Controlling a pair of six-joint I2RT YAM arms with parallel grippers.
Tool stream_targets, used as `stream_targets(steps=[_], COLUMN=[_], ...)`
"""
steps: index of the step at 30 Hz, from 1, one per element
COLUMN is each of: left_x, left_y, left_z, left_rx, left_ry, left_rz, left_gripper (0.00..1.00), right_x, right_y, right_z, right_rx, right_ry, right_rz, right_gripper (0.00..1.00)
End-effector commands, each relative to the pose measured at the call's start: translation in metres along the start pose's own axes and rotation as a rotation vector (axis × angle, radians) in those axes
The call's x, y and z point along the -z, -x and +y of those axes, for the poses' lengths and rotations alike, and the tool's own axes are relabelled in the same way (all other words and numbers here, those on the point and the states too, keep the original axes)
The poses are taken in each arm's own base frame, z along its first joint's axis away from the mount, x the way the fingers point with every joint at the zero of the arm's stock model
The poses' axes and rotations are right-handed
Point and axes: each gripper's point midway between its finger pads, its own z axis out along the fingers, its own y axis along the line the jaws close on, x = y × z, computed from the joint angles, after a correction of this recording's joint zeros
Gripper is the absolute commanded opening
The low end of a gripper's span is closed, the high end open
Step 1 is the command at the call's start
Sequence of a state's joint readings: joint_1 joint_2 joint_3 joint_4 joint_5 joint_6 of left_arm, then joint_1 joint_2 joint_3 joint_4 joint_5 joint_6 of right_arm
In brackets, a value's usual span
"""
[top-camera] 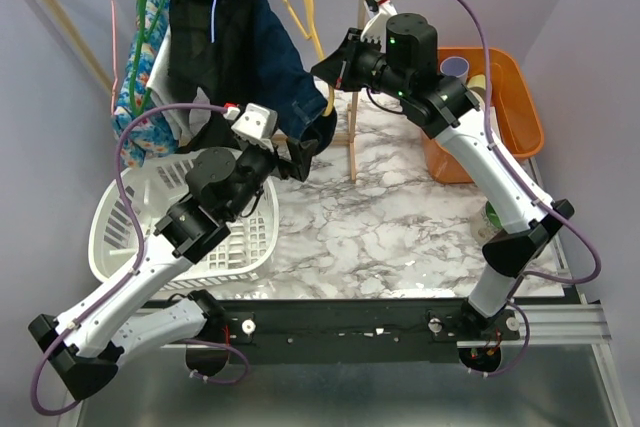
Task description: Remove the skirt from the hanger
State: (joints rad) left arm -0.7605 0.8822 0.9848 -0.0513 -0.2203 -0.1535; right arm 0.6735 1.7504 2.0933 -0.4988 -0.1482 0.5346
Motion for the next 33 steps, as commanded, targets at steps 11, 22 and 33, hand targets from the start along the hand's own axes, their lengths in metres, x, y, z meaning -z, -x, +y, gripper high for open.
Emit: stream_targets(steps=[11, 22, 33], left_x=[-0.022, -0.032, -0.013], left_y=[0.046, 0.052, 0.051], left_z=[0.004, -0.023, -0.054], left_rx=[-0.1, -0.133, -0.088], left_ry=[0.056, -0.088, -0.273], left_rz=[-0.02, -0.017, -0.002], left_gripper=[0.99, 0.99, 0.99], right_x=[0.064, 0.088, 0.118], right_y=[0.083, 0.099, 0.071], right_z=[0.054, 0.067, 0.064], right_rx=[-0.038, 0.032, 0.006], right_ry=[0.101, 0.138, 0.16], right_rz=[-0.266, -0.318, -0.275], right_gripper=[0.01, 0.01, 0.01])
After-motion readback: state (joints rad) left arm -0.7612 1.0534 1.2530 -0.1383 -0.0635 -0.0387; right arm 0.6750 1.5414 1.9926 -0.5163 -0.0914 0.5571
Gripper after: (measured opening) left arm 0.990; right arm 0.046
